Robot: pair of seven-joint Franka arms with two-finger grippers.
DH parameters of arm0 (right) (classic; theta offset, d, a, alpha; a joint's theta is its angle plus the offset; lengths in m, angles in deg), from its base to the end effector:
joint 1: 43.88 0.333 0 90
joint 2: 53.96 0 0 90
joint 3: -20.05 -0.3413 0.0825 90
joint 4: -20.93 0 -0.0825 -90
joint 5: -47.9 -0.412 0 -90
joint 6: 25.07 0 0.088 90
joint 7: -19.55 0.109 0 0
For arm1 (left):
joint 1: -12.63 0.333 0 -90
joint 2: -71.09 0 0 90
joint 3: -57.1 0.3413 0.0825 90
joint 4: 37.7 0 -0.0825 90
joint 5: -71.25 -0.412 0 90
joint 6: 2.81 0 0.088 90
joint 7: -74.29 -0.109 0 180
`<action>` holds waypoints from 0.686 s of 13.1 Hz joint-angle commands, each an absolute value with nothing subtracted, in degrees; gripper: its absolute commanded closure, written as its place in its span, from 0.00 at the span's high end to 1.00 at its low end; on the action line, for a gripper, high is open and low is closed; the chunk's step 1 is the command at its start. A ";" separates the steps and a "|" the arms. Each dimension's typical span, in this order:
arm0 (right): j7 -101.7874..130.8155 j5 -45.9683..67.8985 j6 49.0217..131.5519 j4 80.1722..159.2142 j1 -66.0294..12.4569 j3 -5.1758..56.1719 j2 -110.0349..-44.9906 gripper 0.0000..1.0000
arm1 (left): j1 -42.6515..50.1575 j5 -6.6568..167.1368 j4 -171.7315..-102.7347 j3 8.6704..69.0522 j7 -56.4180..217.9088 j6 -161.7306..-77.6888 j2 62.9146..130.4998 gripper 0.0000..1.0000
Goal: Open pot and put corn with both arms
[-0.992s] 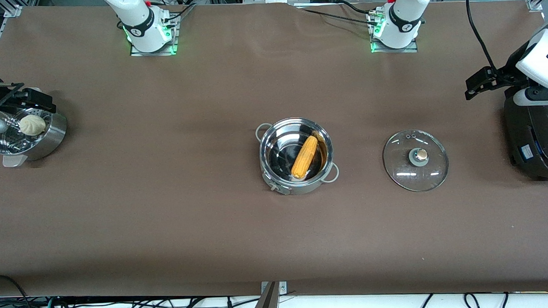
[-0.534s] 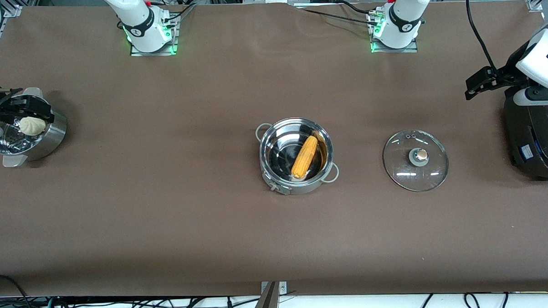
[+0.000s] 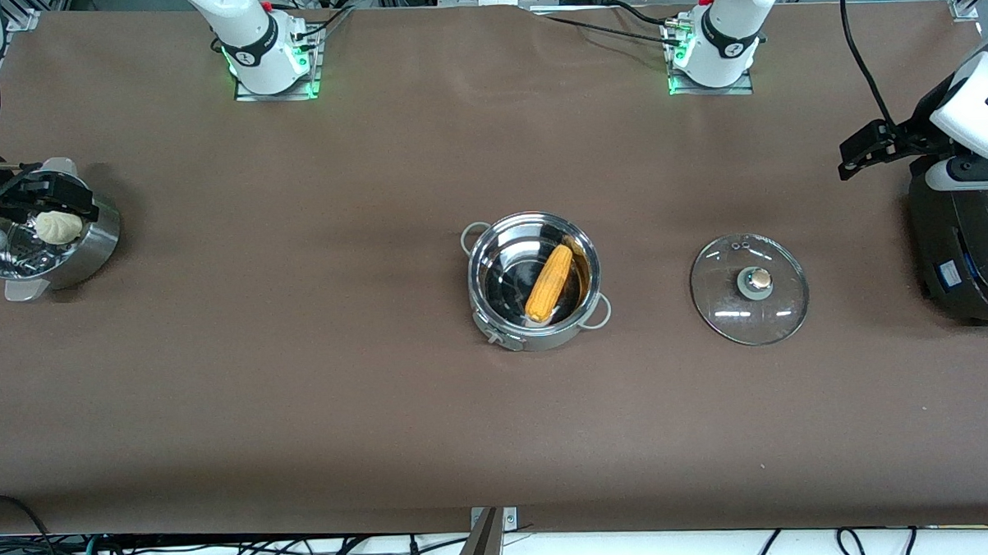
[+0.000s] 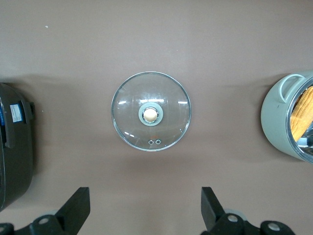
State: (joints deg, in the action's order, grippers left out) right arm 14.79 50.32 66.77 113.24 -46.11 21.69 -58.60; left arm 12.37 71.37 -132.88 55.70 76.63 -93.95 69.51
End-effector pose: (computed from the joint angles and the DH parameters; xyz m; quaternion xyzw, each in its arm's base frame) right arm 0.6051 -0.0448 0.5823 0.9987 0.0094 -0.0461 0.0188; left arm 0.5724 -0.0170 0.6202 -0.9998 -0.0060 0.0215 0.0000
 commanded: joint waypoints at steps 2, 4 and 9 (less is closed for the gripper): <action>14.45 49.66 67.22 111.74 -46.52 21.54 -60.45 1.00 | 12.28 70.98 -130.60 55.69 76.49 -92.46 70.65 1.00; 14.97 49.74 67.13 111.02 -46.35 21.54 -61.17 1.00 | 12.19 70.98 -130.60 55.69 76.49 -92.46 70.65 1.00; 15.06 49.75 67.04 111.02 -46.08 21.46 -61.26 1.00 | 12.27 70.98 -130.60 55.69 76.49 -92.46 70.65 1.00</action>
State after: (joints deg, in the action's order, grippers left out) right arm 14.79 50.32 67.45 112.33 -46.02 21.63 -60.84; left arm 12.37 71.37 -132.84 55.70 76.63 -93.95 69.52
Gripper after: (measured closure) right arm 0.000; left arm 0.000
